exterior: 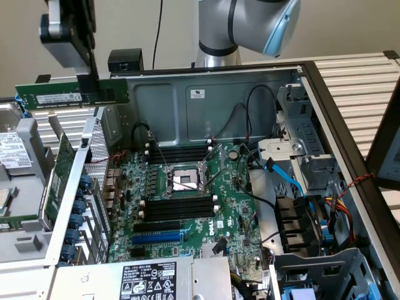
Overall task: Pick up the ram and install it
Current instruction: 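Pick up the ram and move it above insertion slot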
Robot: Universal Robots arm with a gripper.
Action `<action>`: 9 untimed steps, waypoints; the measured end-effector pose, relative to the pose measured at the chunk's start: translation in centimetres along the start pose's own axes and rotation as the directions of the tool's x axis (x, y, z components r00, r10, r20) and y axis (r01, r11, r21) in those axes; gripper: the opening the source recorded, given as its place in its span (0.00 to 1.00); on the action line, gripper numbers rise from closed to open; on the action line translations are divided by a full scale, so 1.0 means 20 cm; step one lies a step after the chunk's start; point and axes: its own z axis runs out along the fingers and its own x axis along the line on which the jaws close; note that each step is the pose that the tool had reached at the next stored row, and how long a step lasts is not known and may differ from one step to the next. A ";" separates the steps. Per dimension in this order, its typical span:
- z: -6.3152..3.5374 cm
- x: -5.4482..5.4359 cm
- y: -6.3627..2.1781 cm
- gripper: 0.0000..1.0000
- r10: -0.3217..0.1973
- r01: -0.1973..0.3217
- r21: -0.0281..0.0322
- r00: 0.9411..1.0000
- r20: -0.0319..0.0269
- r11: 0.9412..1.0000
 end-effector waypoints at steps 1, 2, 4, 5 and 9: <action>0.000 0.00 -0.025 0.12 0.000 0.000 0.000 1.000 0.000 1.000; 0.001 0.00 -0.047 0.12 0.000 0.000 0.000 1.000 0.000 1.000; 0.001 0.00 -0.093 0.12 0.000 0.000 0.000 1.000 0.000 1.000; 0.001 0.00 -0.115 0.12 0.000 0.000 0.001 1.000 0.000 1.000; 0.004 0.00 -0.198 0.12 0.000 0.000 0.004 1.000 0.000 1.000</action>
